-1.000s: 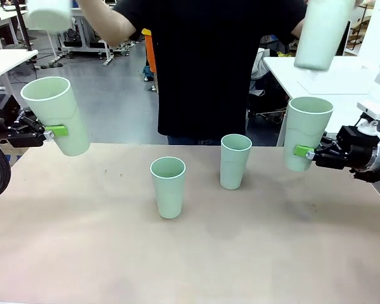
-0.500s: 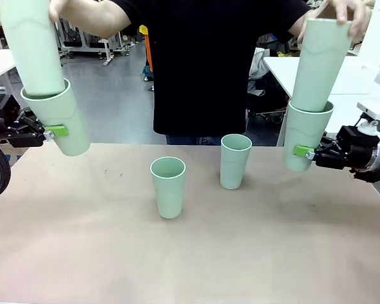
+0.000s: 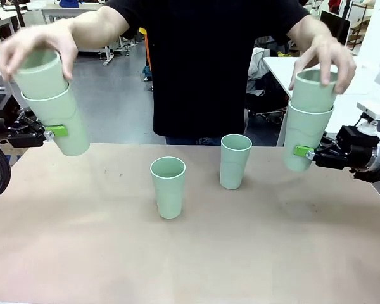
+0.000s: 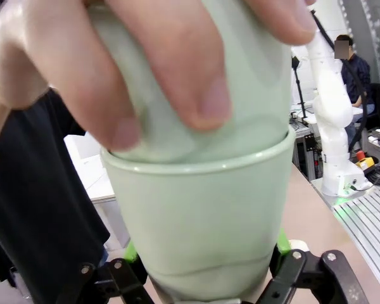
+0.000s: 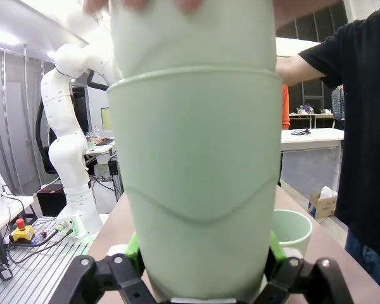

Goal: Stack the cups and store them in the basket.
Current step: Place the stack of Reusable plastic cups into the Pantry Basket.

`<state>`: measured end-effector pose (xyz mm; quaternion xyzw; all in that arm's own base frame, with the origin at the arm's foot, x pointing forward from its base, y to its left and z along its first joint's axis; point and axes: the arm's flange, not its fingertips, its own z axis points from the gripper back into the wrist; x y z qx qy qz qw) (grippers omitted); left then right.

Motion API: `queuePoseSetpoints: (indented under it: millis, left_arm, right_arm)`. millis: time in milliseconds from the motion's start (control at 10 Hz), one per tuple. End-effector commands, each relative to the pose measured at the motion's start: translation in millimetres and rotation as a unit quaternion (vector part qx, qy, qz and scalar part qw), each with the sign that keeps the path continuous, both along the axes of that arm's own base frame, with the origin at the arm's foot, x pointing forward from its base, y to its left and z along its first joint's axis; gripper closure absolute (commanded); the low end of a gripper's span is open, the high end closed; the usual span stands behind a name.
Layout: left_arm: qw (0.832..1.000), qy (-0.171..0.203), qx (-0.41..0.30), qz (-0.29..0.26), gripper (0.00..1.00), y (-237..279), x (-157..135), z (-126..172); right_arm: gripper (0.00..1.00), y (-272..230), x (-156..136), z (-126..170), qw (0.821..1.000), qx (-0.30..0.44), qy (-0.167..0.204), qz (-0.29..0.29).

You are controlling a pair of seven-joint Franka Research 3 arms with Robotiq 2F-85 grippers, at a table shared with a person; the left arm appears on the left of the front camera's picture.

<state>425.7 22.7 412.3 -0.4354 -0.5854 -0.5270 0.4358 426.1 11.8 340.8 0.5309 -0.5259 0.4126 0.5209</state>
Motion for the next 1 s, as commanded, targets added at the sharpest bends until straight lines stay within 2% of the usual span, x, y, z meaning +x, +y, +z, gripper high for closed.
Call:
queuePoseSetpoints:
  millis: [0,900]
  left_arm:
    - [1.000,-0.007,-0.005,-0.006,0.14,0.8,-0.4,3.5]
    - [1.000,-0.007,-0.005,-0.006,0.14,0.8,-0.4,3.5]
  right_arm:
    - [0.17,2.0,1.4,1.7,1.000,0.003,-0.010,-0.010]
    - [0.17,2.0,1.4,1.7,1.000,0.003,-0.010,-0.010]
